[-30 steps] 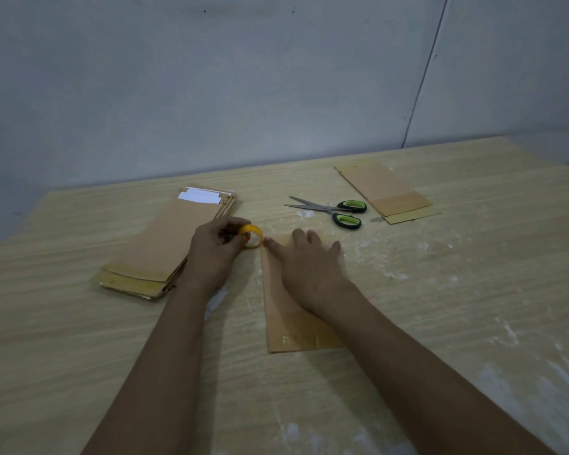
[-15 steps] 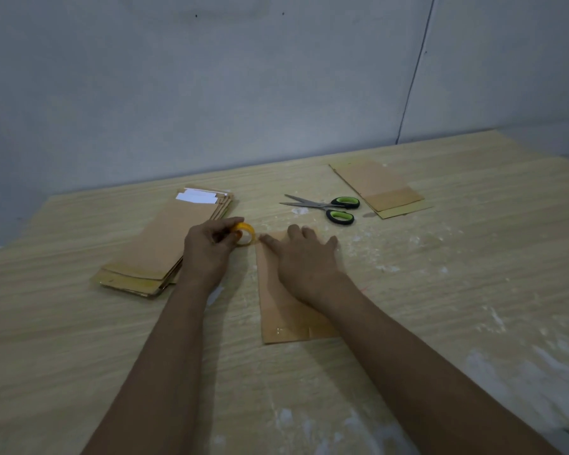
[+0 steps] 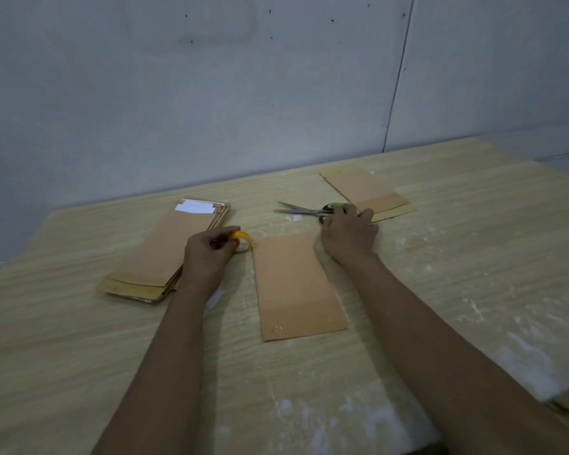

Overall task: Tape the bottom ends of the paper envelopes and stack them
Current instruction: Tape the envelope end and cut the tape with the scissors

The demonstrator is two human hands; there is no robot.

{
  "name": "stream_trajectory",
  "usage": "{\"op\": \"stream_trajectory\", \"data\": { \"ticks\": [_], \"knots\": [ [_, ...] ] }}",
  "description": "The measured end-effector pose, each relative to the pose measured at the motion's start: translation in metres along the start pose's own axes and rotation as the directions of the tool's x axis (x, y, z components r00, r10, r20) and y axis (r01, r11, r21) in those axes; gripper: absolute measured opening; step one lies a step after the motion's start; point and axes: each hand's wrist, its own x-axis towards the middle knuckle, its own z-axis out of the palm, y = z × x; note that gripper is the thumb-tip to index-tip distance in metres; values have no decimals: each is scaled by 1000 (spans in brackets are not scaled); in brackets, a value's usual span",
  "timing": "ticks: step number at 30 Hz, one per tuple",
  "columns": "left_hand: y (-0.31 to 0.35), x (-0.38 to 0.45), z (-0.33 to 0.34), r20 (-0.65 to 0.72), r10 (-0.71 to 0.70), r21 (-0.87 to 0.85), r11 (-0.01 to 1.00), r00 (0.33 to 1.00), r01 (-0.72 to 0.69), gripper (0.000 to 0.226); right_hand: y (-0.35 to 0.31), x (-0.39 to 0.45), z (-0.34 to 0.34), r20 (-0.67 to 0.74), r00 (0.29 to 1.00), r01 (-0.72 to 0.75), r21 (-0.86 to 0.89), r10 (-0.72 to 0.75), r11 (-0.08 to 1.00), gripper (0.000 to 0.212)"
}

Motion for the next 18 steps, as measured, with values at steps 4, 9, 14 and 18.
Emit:
{"op": "stream_trajectory", "data": {
  "ticks": [4,9,14,18],
  "knots": [
    [0,1,-2,8,12,37,999,1000,-12,28,-3,0,-4,10,999,-52,74,52,996,46],
    [-2,0,-2,14,-17,15,1000,1000,17,27,-5,-6,-15,141,985,-109,45,102,993,51],
    [-4,1,-2,12,-39,12,999,999,39,26,-11,-27,-29,165,986,-27,-2,27,1000,36],
    [-6,1,-2,14,-46,8,999,999,46,26,-25,-62,-33,127,989,63,106,-76,992,35]
  ]
}}
